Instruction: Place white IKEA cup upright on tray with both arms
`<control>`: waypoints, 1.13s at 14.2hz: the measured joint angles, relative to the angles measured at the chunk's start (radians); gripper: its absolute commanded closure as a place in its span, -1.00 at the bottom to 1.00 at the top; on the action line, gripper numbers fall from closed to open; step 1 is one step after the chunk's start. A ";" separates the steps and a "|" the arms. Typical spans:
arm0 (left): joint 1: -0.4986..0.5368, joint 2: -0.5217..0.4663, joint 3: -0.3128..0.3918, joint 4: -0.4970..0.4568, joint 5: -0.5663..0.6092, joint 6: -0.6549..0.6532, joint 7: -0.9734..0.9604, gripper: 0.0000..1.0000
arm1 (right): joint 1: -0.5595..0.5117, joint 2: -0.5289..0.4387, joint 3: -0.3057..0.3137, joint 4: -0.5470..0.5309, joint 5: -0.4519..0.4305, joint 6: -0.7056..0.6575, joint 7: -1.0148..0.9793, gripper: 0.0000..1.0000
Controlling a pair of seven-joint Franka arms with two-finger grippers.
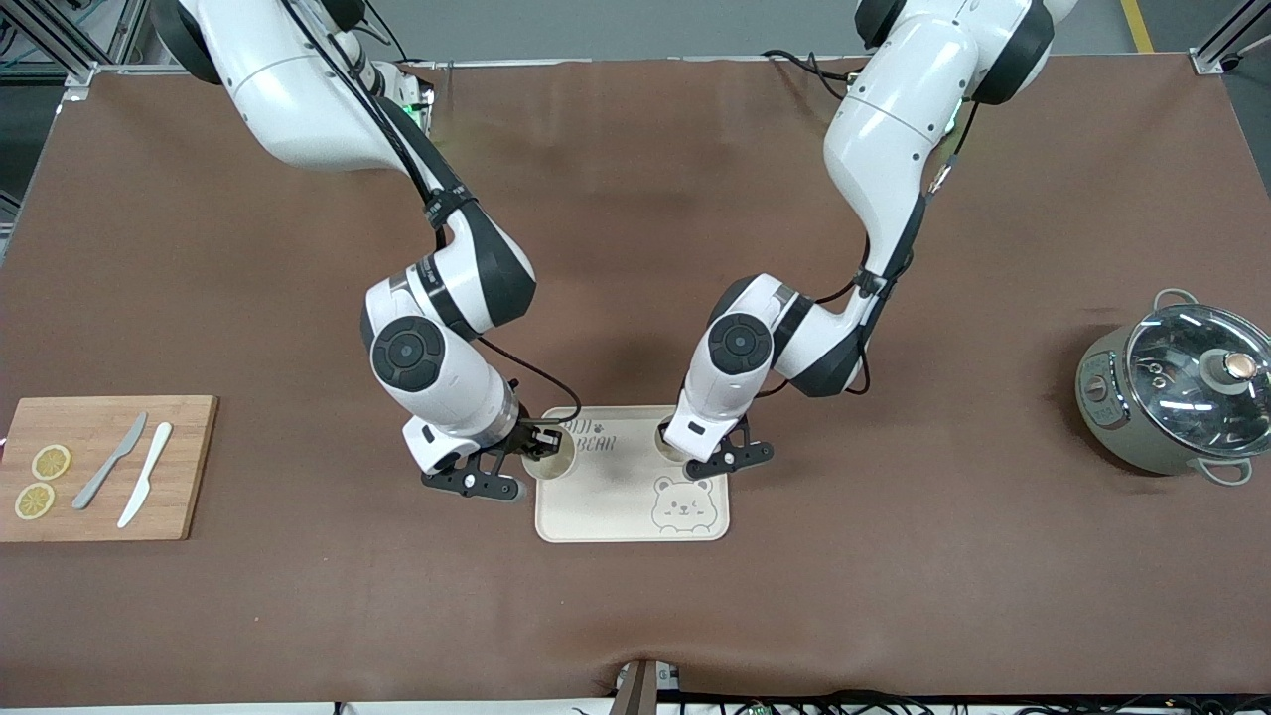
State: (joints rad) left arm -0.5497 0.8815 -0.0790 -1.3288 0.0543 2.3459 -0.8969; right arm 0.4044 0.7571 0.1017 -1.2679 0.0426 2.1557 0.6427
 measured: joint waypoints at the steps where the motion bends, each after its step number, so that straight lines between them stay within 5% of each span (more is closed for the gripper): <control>1: 0.000 -0.001 0.000 0.006 0.000 0.000 -0.016 -1.00 | 0.000 0.010 -0.001 -0.002 -0.002 0.012 0.000 1.00; 9: 0.014 -0.102 0.017 0.028 0.000 -0.217 0.003 -1.00 | 0.030 0.089 -0.003 -0.035 -0.028 0.117 0.008 1.00; 16: 0.251 -0.275 0.020 0.030 -0.017 -0.359 0.450 -1.00 | 0.032 0.125 -0.005 -0.035 -0.047 0.149 0.009 1.00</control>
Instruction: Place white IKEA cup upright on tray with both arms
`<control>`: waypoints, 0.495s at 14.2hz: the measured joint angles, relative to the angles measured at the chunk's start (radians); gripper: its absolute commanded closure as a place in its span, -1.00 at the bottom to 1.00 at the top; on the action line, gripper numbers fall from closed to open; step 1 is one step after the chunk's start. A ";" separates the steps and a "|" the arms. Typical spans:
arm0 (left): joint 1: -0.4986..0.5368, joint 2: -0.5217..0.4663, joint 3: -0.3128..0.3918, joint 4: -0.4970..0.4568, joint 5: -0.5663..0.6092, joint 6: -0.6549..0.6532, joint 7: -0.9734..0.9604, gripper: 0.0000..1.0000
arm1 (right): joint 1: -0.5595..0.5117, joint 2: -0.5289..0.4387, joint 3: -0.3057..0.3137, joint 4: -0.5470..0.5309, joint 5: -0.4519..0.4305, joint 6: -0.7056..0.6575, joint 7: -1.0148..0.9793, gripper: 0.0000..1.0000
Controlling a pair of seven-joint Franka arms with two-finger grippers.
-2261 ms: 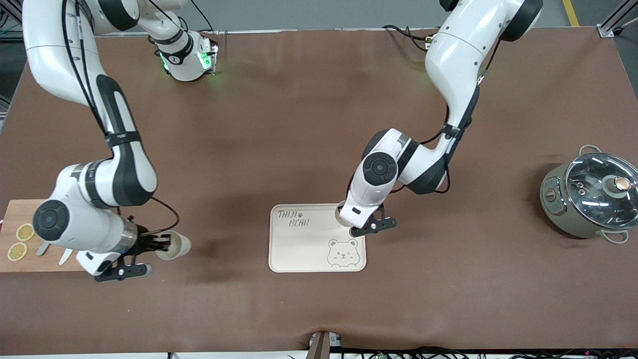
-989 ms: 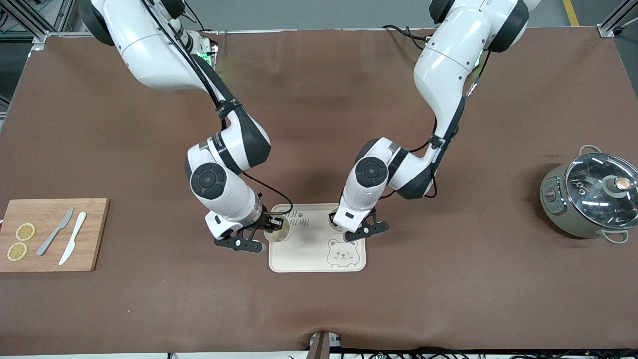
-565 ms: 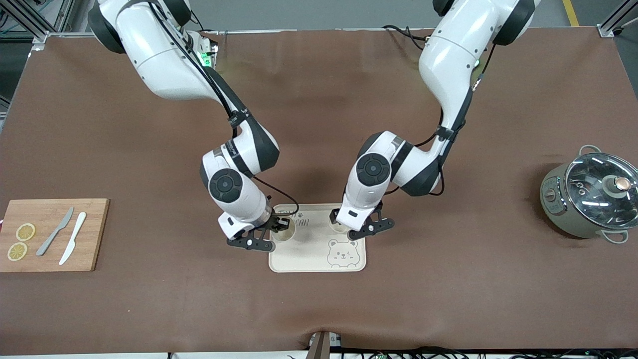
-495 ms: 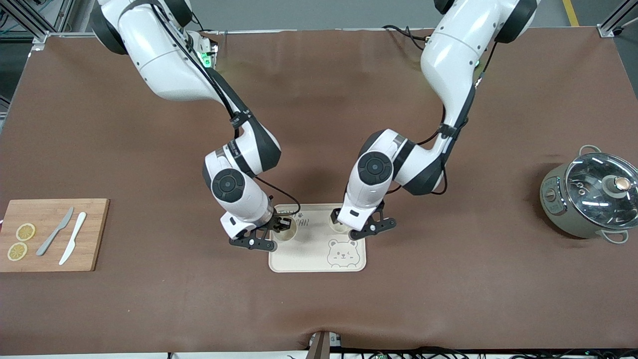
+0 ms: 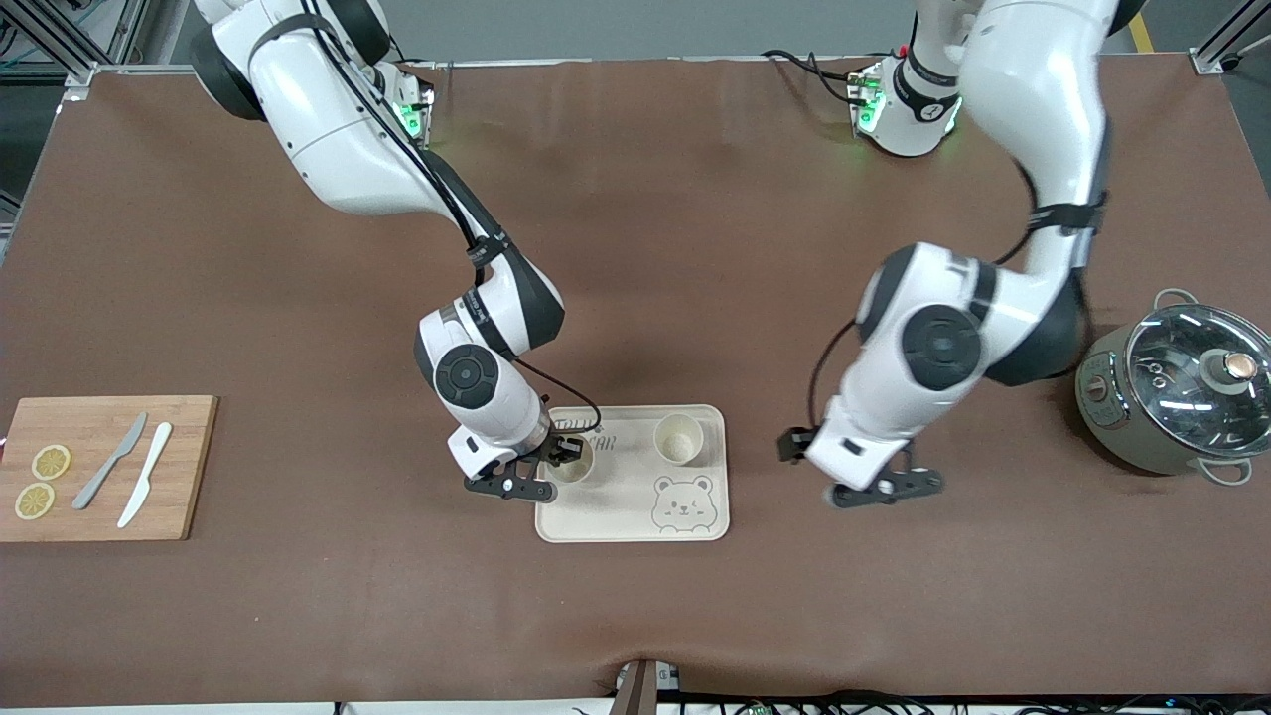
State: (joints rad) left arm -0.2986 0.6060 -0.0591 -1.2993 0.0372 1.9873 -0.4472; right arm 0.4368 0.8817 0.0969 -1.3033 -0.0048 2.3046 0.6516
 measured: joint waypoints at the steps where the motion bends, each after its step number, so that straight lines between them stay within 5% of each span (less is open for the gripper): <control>1: 0.036 -0.013 0.000 0.000 -0.002 -0.001 0.080 -1.00 | 0.001 0.003 0.000 0.000 0.000 0.001 0.000 1.00; 3: 0.112 -0.029 -0.001 -0.003 -0.012 -0.002 0.241 -1.00 | 0.002 0.006 0.000 0.000 -0.001 0.003 0.000 1.00; 6: 0.199 -0.033 -0.006 -0.004 -0.018 0.000 0.347 -1.00 | 0.003 0.006 0.000 0.000 -0.002 0.004 0.000 -0.31; 7: 0.216 -0.036 -0.007 -0.005 -0.018 0.000 0.368 -1.00 | 0.003 0.006 -0.001 0.000 -0.008 0.004 0.000 -0.99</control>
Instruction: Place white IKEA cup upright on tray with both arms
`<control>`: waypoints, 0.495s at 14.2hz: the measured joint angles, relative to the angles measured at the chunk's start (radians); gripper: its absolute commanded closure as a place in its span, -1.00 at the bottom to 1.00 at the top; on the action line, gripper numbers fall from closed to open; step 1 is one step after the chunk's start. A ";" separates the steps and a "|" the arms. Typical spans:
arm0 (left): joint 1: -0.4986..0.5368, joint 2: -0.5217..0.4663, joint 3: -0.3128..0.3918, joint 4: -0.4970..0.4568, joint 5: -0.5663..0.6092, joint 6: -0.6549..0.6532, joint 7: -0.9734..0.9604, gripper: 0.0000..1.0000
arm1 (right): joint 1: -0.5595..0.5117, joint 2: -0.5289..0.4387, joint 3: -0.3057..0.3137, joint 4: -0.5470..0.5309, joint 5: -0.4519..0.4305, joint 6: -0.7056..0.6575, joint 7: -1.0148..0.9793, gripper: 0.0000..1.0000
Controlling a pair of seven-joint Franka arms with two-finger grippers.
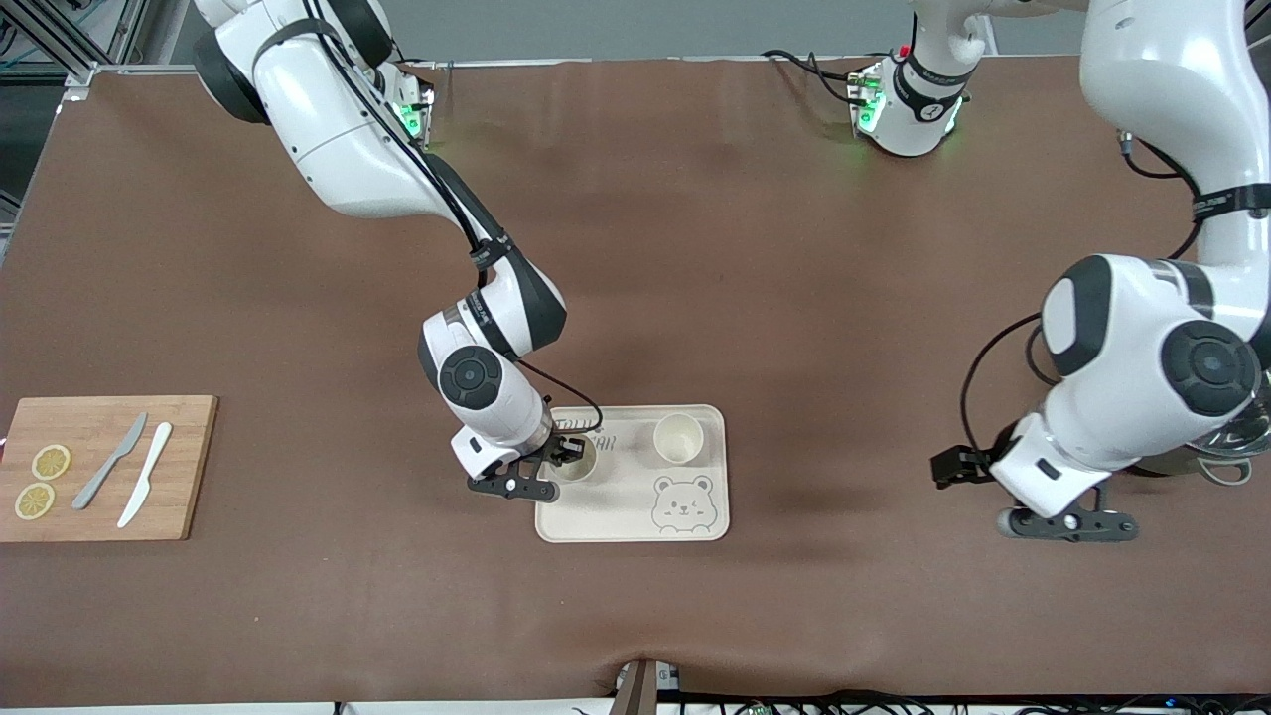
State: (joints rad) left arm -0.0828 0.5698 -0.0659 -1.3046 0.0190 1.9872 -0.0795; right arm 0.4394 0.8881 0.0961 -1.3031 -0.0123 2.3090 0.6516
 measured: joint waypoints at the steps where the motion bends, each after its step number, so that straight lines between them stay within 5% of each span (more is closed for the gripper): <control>1: 0.014 -0.008 -0.001 -0.009 0.000 0.000 0.029 -1.00 | 0.000 0.000 -0.001 0.000 -0.009 0.001 0.001 -1.00; 7: 0.096 -0.161 -0.016 -0.082 -0.004 -0.093 0.154 -1.00 | -0.004 -0.011 -0.015 0.016 -0.014 -0.010 0.000 -1.00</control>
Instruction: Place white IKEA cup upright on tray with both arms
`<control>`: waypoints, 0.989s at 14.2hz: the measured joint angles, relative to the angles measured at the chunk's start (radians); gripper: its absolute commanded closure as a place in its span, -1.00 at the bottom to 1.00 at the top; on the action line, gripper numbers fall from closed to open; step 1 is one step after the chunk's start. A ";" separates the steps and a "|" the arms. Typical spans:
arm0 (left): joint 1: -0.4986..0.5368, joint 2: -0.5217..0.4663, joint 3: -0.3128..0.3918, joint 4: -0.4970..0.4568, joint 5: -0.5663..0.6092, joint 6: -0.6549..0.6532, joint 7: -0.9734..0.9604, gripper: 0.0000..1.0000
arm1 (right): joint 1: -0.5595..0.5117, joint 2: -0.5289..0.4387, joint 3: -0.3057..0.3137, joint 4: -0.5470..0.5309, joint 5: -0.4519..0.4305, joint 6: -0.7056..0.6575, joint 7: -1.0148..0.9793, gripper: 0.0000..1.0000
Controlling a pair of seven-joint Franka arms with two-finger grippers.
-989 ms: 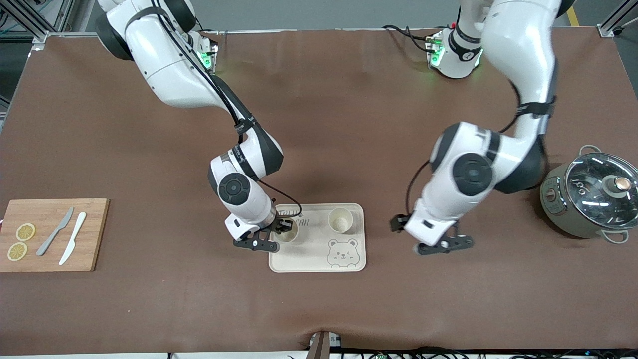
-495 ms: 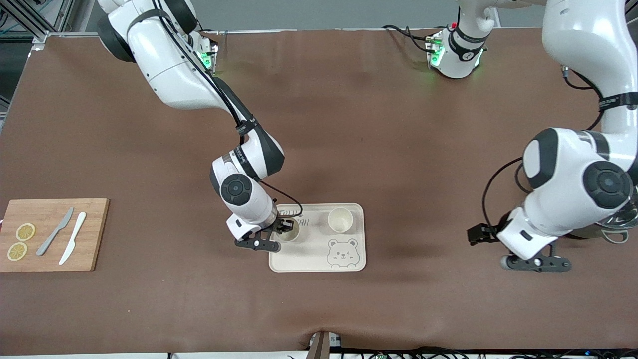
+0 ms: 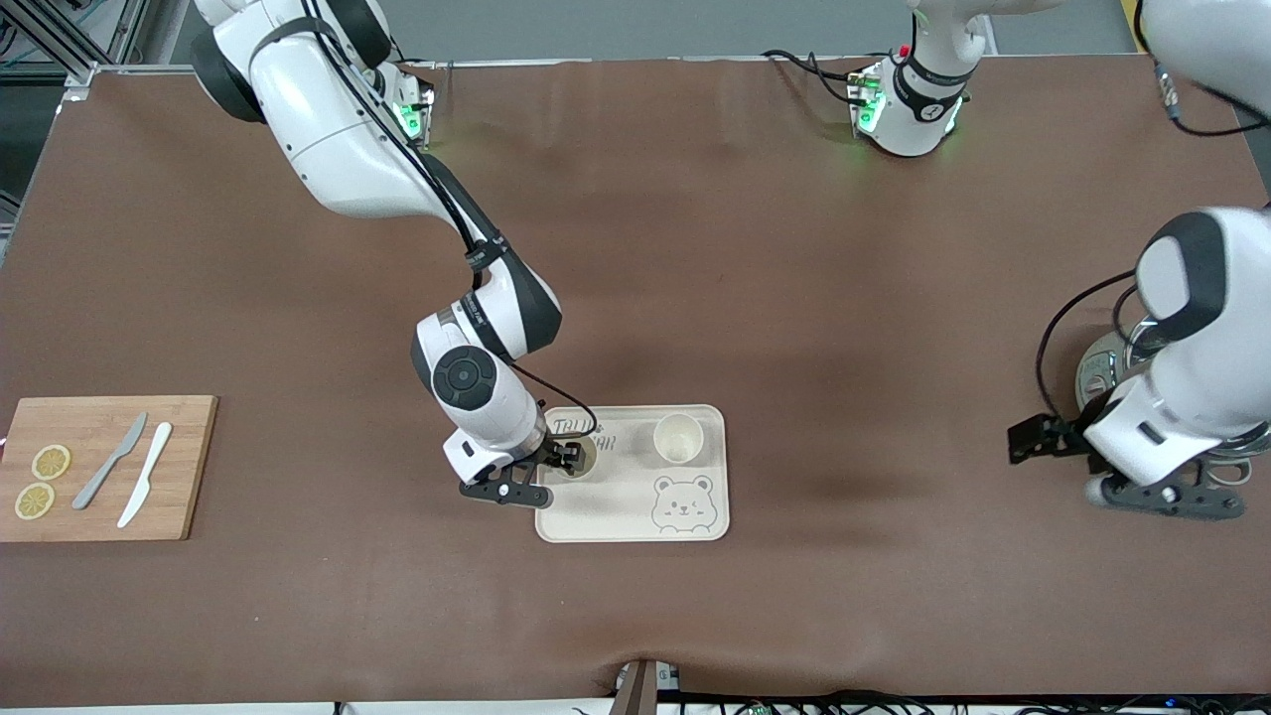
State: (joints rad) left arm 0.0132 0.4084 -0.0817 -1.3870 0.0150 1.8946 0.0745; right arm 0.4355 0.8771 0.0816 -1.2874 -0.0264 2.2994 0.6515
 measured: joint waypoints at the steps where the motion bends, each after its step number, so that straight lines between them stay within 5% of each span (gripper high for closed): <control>1: 0.003 -0.041 0.000 -0.001 0.000 -0.045 0.001 -1.00 | -0.002 -0.011 -0.001 0.003 0.000 -0.030 0.000 -1.00; 6: 0.008 -0.210 0.000 -0.017 -0.019 -0.209 0.001 -1.00 | -0.030 -0.186 -0.003 0.036 -0.001 -0.363 -0.046 -1.00; 14: 0.007 -0.222 -0.003 -0.049 -0.033 -0.210 0.001 -1.00 | -0.271 -0.554 -0.003 0.006 0.022 -0.800 -0.401 -1.00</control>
State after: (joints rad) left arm 0.0199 0.1860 -0.0843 -1.4361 -0.0177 1.6842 0.0757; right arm 0.1645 0.3227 0.0790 -1.2812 -0.0040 1.4996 0.2506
